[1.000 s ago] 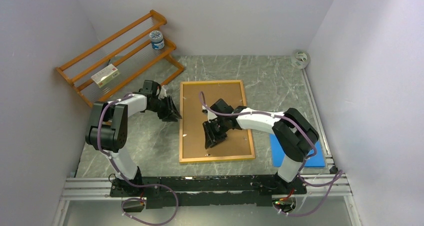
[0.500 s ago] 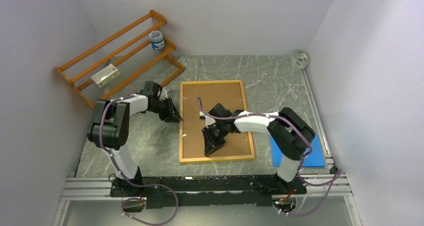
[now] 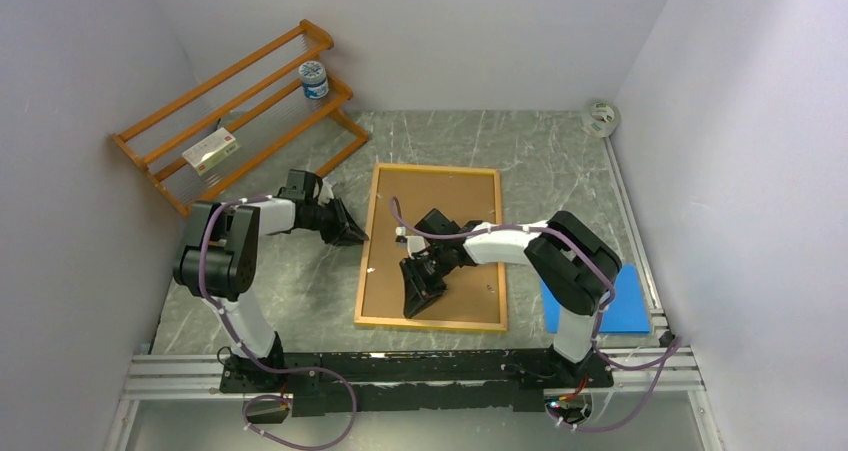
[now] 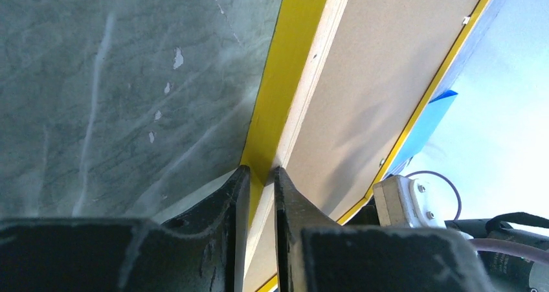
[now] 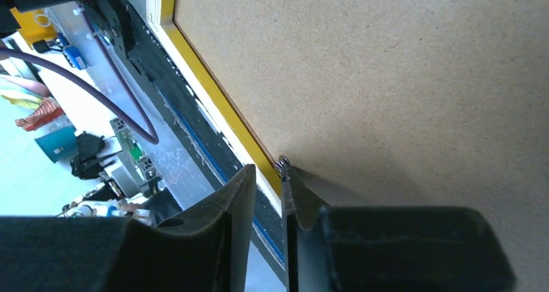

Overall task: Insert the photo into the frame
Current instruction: Install the photo frame at the center of the board.

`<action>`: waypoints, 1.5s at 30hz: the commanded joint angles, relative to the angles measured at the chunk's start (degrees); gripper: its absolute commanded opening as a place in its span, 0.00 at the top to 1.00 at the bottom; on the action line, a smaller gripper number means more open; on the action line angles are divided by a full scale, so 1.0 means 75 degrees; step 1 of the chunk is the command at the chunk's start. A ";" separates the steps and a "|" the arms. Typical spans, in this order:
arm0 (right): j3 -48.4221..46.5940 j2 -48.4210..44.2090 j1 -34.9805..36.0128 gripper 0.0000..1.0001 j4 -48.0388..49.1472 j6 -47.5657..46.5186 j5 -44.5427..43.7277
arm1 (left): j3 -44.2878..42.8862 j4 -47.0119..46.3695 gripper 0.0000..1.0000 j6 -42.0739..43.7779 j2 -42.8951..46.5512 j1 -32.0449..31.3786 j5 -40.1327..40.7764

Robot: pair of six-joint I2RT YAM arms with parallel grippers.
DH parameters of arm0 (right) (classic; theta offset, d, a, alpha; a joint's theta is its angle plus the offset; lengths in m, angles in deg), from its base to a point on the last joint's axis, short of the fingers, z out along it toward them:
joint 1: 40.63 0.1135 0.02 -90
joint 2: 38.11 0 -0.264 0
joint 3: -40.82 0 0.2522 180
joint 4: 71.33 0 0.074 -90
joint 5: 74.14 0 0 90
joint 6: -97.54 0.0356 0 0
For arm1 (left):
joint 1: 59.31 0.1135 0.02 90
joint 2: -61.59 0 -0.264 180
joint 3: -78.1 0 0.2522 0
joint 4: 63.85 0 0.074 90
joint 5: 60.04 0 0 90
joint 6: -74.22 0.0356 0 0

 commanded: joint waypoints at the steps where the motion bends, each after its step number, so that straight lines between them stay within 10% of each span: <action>1: -0.0199 -0.0158 0.0000 0.72 0.0189 0.0028 -0.0626 | 0.0283 -0.0081 0.76 -0.0162 0.0117 -0.0224 0.0435; 11: -0.0231 -0.1976 -0.0677 0.61 -0.1126 0.0803 -0.4694 | 0.0217 0.0896 0.38 0.0516 0.1004 -0.0224 0.0662; 19: -0.0069 -0.3162 -0.1609 0.37 -0.3561 0.1692 -0.8012 | 0.0626 0.1219 0.33 0.0719 0.1583 -0.0224 0.0661; 30: 0.0577 -0.2905 -0.1786 0.21 -0.4084 0.1800 -0.7140 | 0.0637 0.1129 0.34 0.0824 0.1525 -0.0224 0.0766; 45: 0.0701 -0.2310 -0.1816 0.50 -0.3794 0.1662 -0.6551 | 0.0604 0.1131 0.35 0.0848 0.1365 -0.0224 0.0689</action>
